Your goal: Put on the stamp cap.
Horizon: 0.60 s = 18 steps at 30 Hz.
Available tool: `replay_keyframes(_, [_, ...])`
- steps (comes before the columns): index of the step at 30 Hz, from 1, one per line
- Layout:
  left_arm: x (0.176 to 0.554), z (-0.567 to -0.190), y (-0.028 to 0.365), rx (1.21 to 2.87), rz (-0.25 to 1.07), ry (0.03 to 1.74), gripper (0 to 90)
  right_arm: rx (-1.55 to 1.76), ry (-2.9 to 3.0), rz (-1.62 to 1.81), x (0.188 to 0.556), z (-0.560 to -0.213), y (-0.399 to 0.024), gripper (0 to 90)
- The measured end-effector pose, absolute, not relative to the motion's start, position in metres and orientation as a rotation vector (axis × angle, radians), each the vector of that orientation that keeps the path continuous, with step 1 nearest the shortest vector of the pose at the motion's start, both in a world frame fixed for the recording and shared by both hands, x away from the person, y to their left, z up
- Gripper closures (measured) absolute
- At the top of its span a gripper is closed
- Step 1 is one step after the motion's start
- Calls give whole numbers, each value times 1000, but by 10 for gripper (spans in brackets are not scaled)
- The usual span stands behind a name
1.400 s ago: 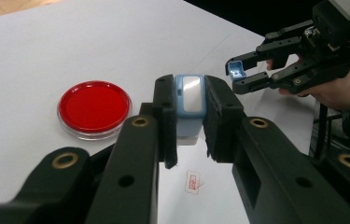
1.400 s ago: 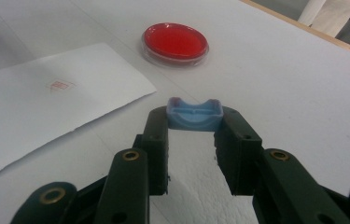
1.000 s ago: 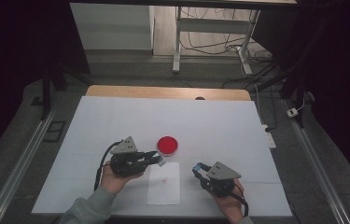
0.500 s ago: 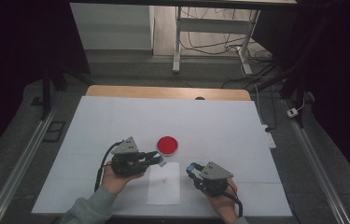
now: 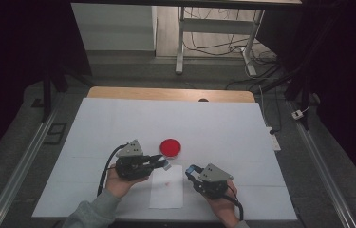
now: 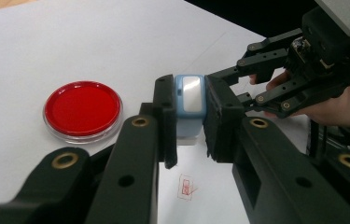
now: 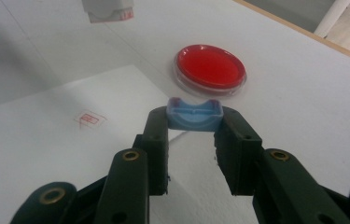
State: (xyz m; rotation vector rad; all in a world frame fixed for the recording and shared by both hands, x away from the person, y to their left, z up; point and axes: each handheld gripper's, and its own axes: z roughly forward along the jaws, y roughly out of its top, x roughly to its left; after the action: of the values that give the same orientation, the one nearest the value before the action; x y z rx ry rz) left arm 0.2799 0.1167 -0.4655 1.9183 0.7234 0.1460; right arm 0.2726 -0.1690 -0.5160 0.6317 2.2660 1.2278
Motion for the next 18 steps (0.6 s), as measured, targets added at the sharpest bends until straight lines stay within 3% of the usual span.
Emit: replay_keyframes(18, [282, -467, 108, 1909, 139, 721, 757, 601, 2262, 1252, 272, -515, -149, 654])
